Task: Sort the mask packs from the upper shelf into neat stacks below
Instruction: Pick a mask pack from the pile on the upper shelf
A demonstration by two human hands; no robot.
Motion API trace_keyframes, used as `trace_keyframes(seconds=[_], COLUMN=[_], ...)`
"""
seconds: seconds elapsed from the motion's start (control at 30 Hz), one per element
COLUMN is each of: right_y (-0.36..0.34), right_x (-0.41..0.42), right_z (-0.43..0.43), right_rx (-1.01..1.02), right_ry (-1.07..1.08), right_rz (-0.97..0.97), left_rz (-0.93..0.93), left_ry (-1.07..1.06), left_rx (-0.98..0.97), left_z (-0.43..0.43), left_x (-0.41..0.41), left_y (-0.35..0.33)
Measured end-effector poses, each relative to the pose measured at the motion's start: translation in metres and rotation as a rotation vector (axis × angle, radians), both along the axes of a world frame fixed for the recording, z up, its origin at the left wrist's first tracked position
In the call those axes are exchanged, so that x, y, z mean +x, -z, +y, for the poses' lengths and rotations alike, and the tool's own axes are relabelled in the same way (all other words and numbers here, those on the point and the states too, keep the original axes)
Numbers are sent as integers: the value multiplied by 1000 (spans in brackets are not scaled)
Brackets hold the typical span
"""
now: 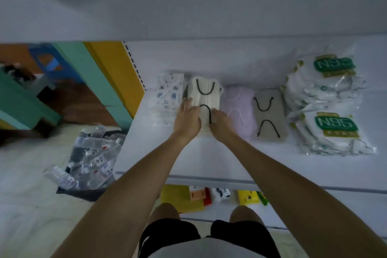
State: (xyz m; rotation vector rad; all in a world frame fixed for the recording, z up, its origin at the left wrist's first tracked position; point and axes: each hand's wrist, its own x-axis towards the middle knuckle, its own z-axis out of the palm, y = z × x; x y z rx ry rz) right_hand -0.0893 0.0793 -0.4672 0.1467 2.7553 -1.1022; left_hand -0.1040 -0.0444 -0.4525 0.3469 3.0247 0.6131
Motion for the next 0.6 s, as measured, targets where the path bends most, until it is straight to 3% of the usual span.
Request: trace_keyframes(seconds=[0.17, 0.33, 0.6], right_y=[-4, -27, -87], right_x=[-5, 19, 95], right_z=[8, 25, 87], right_rx=[65, -61, 256], right_ry=[-75, 2, -513], right_rz=[11, 7, 2], left_rz=[-67, -69, 70], left_ry=[54, 17, -90], left_rx=[-58, 14, 104], left_z=[-3, -8, 18], left_x=[-2, 19, 90], left_y=[-3, -19, -69])
